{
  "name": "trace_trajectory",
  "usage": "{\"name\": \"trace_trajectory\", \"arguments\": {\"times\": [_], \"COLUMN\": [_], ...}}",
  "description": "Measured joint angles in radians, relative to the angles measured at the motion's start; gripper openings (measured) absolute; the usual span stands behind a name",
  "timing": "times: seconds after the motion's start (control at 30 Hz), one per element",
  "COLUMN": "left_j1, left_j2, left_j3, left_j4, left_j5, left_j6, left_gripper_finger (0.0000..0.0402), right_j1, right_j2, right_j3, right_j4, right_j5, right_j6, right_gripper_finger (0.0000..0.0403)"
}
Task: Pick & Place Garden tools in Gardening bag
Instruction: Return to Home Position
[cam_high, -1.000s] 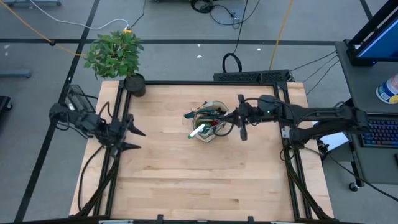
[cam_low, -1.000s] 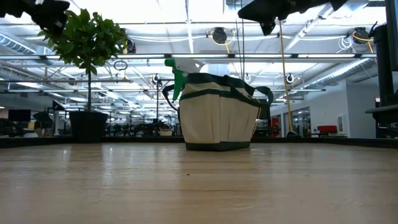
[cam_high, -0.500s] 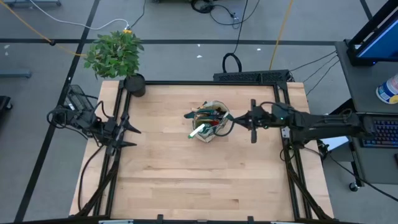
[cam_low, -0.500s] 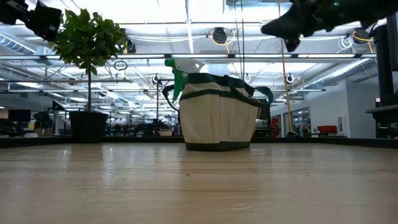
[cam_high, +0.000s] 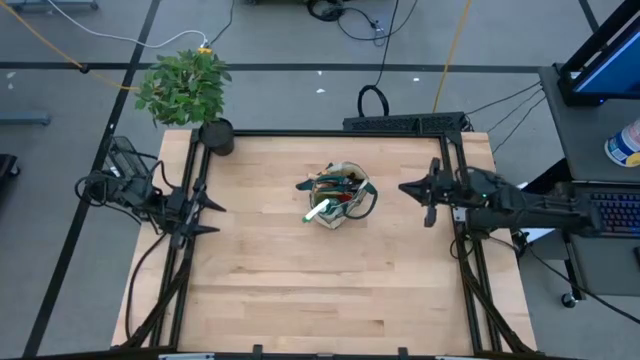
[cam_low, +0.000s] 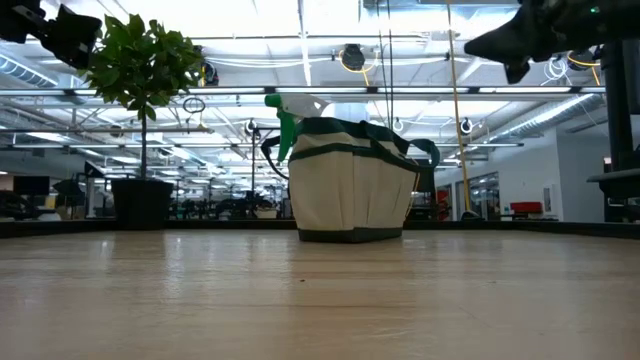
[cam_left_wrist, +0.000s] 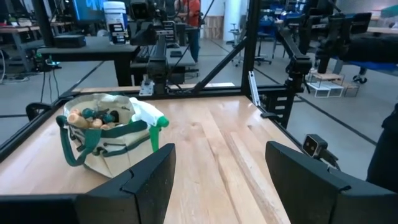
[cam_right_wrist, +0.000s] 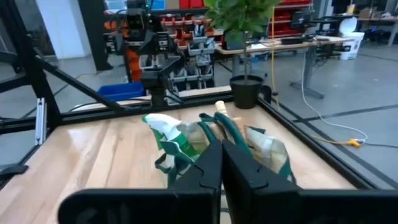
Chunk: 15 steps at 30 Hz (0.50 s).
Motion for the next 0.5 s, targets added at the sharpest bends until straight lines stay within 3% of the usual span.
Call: {"name": "trace_trajectory", "arguments": {"times": [0.3,0.5], "left_j1": [0.000,0.000], "left_j2": [0.000,0.000], "left_j3": [-0.006,-0.111], "left_j4": [0.016,0.144], "left_j5": [-0.024,-0.024], "left_j6": [0.030,0.045], "left_gripper_finger": [0.0257,0.0257], "right_j1": [0.000,0.000], "right_j2": [-0.129,-0.143], "right_j3": [0.000,-0.001], "right_j4": [-0.104,-0.138], "right_j5": [0.019,0.027], "right_j6": [0.000,0.007], "right_gripper_finger": [0.0000,0.0000]}}
